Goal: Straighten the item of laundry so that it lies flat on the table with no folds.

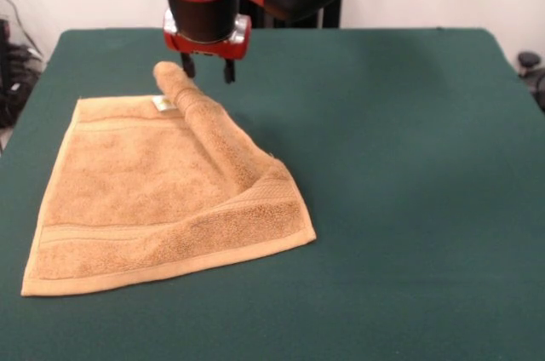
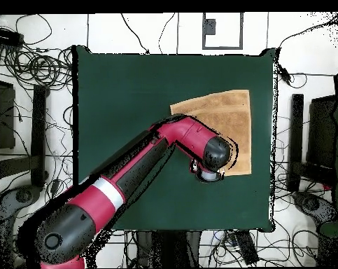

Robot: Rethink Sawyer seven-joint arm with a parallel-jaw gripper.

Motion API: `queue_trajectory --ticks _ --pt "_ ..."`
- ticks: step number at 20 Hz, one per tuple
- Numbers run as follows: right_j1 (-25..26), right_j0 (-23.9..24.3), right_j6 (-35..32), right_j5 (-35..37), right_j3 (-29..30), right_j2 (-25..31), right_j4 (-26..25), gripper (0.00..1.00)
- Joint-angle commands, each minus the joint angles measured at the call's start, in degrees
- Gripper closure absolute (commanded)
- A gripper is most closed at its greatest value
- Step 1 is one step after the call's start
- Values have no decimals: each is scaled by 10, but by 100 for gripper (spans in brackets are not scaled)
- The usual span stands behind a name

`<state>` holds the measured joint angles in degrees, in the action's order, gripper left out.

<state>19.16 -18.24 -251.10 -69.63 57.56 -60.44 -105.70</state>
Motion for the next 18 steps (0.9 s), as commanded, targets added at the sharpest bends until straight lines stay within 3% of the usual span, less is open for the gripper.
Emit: queue_trajectory --ticks 1,11,16,18 --pt "11 8 -113 -15 -53 39 19 0" --pt "-8 6 -87 -58 -38 -1 -29 0" --pt "-5 16 -88 -49 -45 3 -23 0" --pt "-10 14 -99 -11 -32 15 8 0"
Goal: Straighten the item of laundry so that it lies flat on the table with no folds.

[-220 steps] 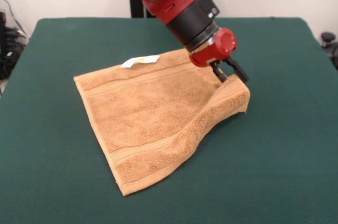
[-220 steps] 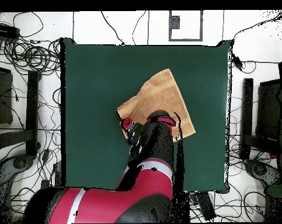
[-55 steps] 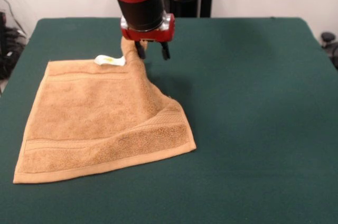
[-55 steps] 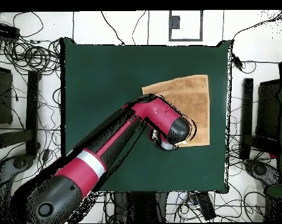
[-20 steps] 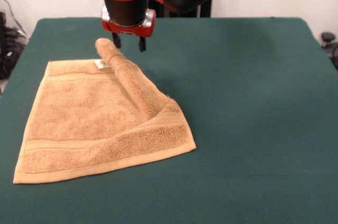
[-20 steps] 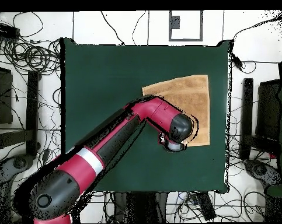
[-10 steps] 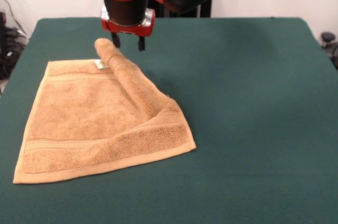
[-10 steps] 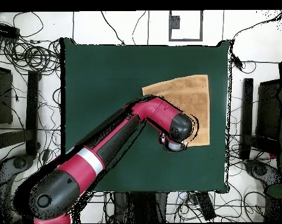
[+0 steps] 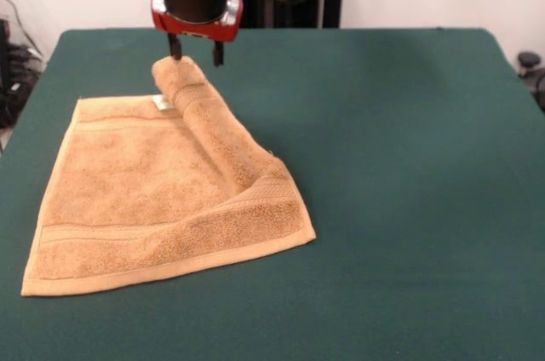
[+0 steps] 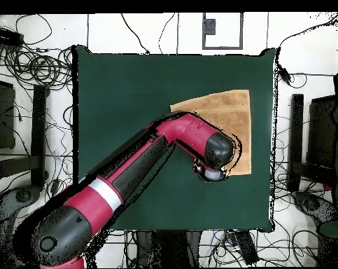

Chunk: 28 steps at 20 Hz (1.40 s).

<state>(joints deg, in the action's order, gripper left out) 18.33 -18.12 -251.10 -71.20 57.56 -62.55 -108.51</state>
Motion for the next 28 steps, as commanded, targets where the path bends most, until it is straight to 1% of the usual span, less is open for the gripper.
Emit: queue_trajectory --ticks 1,2,5,8,14,22,24,25,28 --pt "0 13 -93 15 -32 37 38 0" --pt "0 14 -86 25 -33 38 40 0" --pt "0 22 -73 26 -41 38 35 0" --pt "5 28 -80 28 -59 40 36 0" --pt "8 35 -79 38 -71 49 44 0" --pt "7 40 -57 45 -79 68 55 0" --pt "0 45 -41 49 -78 80 66 0" --pt "-17 59 0 58 -82 113 93 0" --pt "-13 68 30 72 -88 127 107 0"
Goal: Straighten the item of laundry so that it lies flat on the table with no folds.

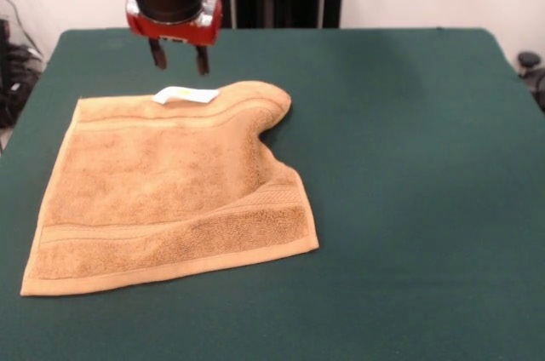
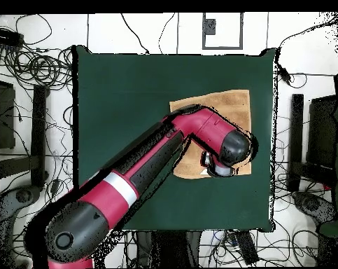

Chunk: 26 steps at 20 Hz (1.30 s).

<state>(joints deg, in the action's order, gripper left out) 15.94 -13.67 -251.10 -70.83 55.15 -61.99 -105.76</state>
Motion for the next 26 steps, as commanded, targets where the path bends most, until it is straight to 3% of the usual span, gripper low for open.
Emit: queue_trajectory --ticks 1,10,13,26 --pt "13 27 35 70 -68 124 83 0" --pt "38 26 25 80 -88 100 75 0" --pt "56 32 4 53 -112 89 50 0" --pt "104 56 11 58 -180 78 35 0"
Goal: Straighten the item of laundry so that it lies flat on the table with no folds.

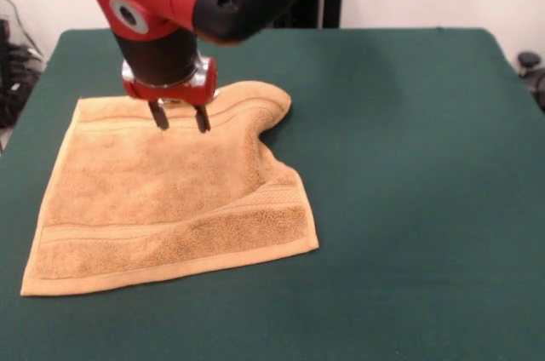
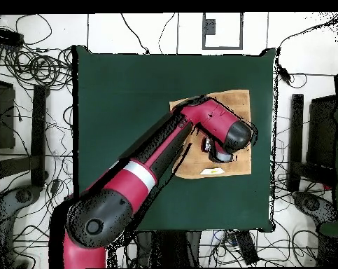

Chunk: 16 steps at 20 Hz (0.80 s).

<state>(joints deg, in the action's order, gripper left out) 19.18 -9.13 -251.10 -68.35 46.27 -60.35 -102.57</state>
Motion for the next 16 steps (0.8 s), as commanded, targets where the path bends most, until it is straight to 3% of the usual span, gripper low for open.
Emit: queue_trajectory --ticks 1,8,16 --pt "80 15 12 36 -101 64 4 0" --pt "108 24 6 40 -130 51 3 0" --pt "153 24 -26 34 -164 -14 -45 0"
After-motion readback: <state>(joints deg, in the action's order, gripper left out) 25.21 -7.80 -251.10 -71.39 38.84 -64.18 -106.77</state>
